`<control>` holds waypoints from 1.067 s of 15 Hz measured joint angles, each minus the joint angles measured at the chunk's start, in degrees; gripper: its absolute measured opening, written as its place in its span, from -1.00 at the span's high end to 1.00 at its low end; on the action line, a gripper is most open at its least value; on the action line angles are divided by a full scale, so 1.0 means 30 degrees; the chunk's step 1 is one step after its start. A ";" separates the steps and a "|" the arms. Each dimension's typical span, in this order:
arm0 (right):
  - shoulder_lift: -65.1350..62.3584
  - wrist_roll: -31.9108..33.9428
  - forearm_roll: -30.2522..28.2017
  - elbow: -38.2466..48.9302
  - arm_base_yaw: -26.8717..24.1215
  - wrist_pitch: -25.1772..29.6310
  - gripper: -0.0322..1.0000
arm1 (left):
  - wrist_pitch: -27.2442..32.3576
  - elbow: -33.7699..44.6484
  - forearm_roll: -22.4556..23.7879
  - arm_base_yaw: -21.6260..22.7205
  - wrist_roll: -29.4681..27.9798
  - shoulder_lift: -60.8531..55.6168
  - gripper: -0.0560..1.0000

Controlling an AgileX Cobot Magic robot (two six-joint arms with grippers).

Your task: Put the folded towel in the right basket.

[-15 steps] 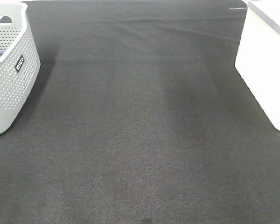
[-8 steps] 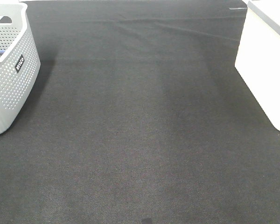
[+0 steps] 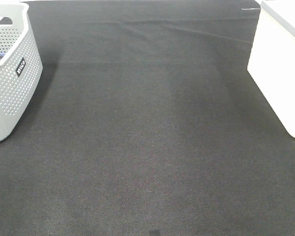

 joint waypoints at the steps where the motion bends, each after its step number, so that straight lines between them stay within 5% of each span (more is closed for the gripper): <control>1: -0.1261 0.0000 0.0000 0.1413 0.0000 0.0000 -0.53 | 0.0000 0.0000 0.0000 0.0000 0.0000 0.0000 -0.94; 7: -1.2013 0.0172 -0.1356 0.7907 0.0000 0.0095 -0.53 | 0.0000 0.0000 0.0000 0.0000 0.0000 0.0000 -0.94; 16: -2.0111 0.0229 -0.1356 0.8575 0.0000 -0.2540 -0.53 | 0.0000 0.0000 0.0000 0.0000 0.0000 0.0000 -0.94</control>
